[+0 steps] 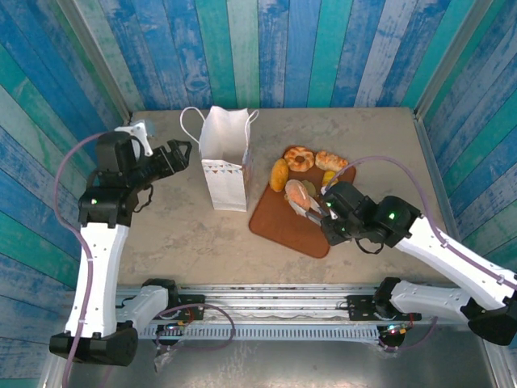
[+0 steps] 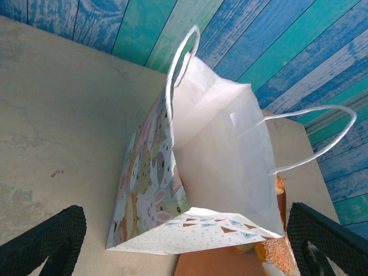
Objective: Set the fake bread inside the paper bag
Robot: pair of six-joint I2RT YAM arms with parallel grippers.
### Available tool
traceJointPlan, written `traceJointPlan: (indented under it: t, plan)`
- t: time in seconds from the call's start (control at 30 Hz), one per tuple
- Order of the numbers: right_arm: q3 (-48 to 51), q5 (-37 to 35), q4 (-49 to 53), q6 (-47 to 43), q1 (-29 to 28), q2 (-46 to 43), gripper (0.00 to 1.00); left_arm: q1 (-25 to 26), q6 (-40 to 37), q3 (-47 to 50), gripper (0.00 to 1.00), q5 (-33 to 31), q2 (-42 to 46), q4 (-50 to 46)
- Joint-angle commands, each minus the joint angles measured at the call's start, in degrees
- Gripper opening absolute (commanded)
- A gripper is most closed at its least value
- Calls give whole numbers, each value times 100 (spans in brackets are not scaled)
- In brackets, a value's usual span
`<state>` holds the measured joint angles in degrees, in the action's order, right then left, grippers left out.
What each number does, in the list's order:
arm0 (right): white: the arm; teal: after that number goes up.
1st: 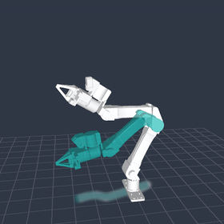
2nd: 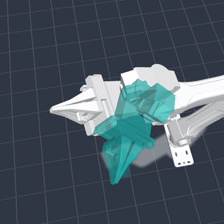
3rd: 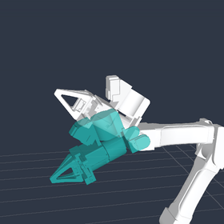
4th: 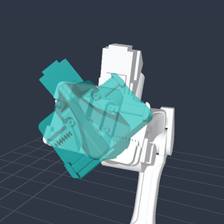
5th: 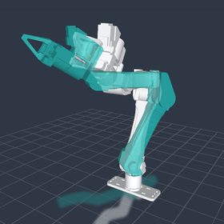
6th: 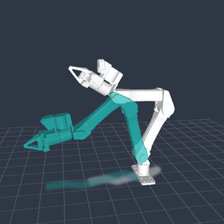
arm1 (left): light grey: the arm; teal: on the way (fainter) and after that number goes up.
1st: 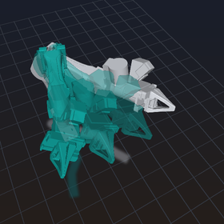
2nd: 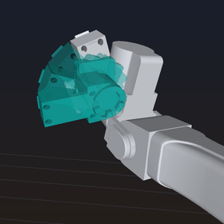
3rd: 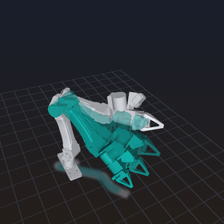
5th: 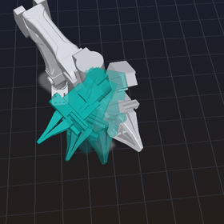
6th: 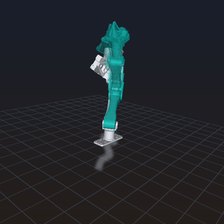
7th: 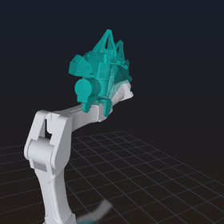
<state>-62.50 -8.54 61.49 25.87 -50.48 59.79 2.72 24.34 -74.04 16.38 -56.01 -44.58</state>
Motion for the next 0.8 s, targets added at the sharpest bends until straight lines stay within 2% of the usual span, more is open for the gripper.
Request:
traceJointPlan:
  t: [0.0,0.27,0.43,0.6,0.77]
  plan:
    - [-182,-173,77,6,4,-143,27,-8,-202,-258,94,-57,-155,-221]
    - [-317,-213,202,41,17,-222,27,-8,-689,-1080,94,-144,-928,-709]
    - [-377,-398,294,61,13,-255,27,-8,-977,-1117,94,-323,-1146,-861]
    - [-386,-413,284,103,12,-304,27,-8,-1027,-1105,95,76,-1424,-696]
    - [-438,-422,284,37,23,-275,27,-3,-906,-1027,100,554,-1782,-365]
